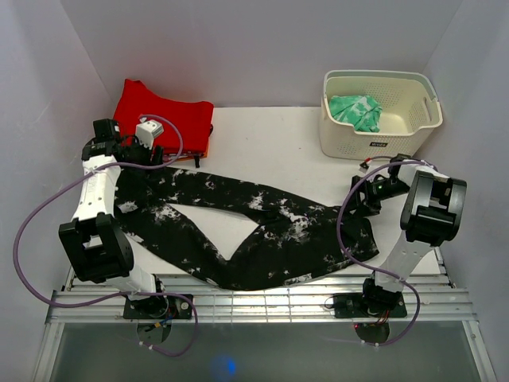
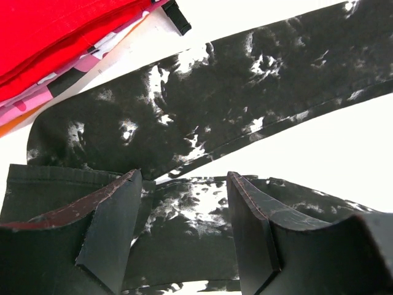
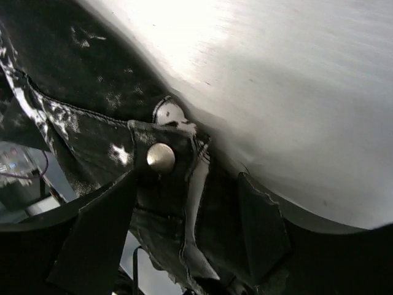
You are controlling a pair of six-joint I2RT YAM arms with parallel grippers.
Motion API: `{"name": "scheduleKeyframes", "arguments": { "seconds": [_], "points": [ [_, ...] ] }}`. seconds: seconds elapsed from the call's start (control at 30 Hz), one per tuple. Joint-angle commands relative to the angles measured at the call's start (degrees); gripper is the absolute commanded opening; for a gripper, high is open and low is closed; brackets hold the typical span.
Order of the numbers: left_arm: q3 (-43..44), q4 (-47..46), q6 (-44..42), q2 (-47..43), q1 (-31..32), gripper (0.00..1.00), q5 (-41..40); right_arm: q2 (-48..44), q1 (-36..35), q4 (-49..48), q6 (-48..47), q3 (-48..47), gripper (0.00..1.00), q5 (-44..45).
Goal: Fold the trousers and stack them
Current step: Flatten the trousers out
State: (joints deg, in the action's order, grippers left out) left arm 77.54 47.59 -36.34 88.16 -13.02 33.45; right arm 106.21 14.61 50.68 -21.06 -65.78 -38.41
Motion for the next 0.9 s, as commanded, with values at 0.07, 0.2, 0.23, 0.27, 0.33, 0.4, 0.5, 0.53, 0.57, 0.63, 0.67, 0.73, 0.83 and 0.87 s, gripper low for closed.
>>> {"name": "scheduleKeyframes", "arguments": {
  "seconds": [0.07, 0.2, 0.23, 0.27, 0.33, 0.4, 0.5, 0.53, 0.57, 0.63, 0.67, 0.73, 0.83, 0.87],
  "points": [
    [0.1, -2.2, 4.3, -3.1, -0.2, 0.68, 0.4, -5.4, -4.1, 1.4, -2.6, -2.3, 0.35, -11.3],
    [1.2, -3.2, 8.1, -2.9, -0.2, 0.67, 2.2, -14.8, -8.8, 4.9, -10.0, -6.1, 0.08, -13.4],
    [1.5, -3.6, 9.2, -2.8, -0.2, 0.67, 3.0, -17.0, -12.3, 5.3, -11.5, -7.2, 0.08, -13.1],
    [2.0, -4.2, 10.2, -2.8, -0.2, 0.67, 3.5, -22.0, -14.3, 5.2, -12.9, -7.3, 0.08, -12.2],
    [2.5, -5.1, 13.8, -2.8, -0.3, 0.67, 4.2, -27.3, -23.9, 2.3, -15.2, -5.1, 0.08, -6.9],
    [3.1, -6.2, 15.9, -2.8, -0.3, 0.66, 5.5, -34.7, -30.5, -3.2, -15.7, -2.0, 0.08, 1.4],
    [3.8, -6.7, 18.8, -3.2, -0.4, 0.65, 8.7, -40.6, -44.8, -5.1, -18.8, 4.3, 0.08, 11.9],
    [3.9, -6.7, 19.5, -3.3, -0.5, 0.65, 9.8, -41.6, -51.3, -5.8, -20.3, 6.1, 0.08, 14.1],
    [4.0, -6.3, 19.5, -3.6, -0.5, 0.65, 12.2, -43.3, -53.5, -5.9, -21.5, 9.7, 0.08, 16.2],
    [3.9, -5.8, 18.6, -3.9, -0.5, 0.65, 14.3, -43.8, -56.9, -4.4, -25.3, 12.4, 0.08, 18.1],
    [3.8, -4.6, 18.0, -4.0, -0.4, 0.66, 15.3, -43.9, -58.2, -3.9, -26.5, 13.6, 0.08, 19.8],
    [3.4, -3.3, 16.7, -4.0, -0.3, 0.66, 18.8, -45.2, -62.8, -3.0, -28.5, 17.1, 0.08, 22.5],
    [1.7, -2.2, 15.3, -4.5, 1.8, 0.67, 21.0, -45.3, -67.9, -0.6, -31.0, 19.4, 0.08, 23.0],
    [1.3, -2.2, 14.7, -4.7, 2.9, 0.67, 20.7, -44.7, -69.2, -0.1, -32.0, 19.8, 0.08, 23.4]
  ]
}}
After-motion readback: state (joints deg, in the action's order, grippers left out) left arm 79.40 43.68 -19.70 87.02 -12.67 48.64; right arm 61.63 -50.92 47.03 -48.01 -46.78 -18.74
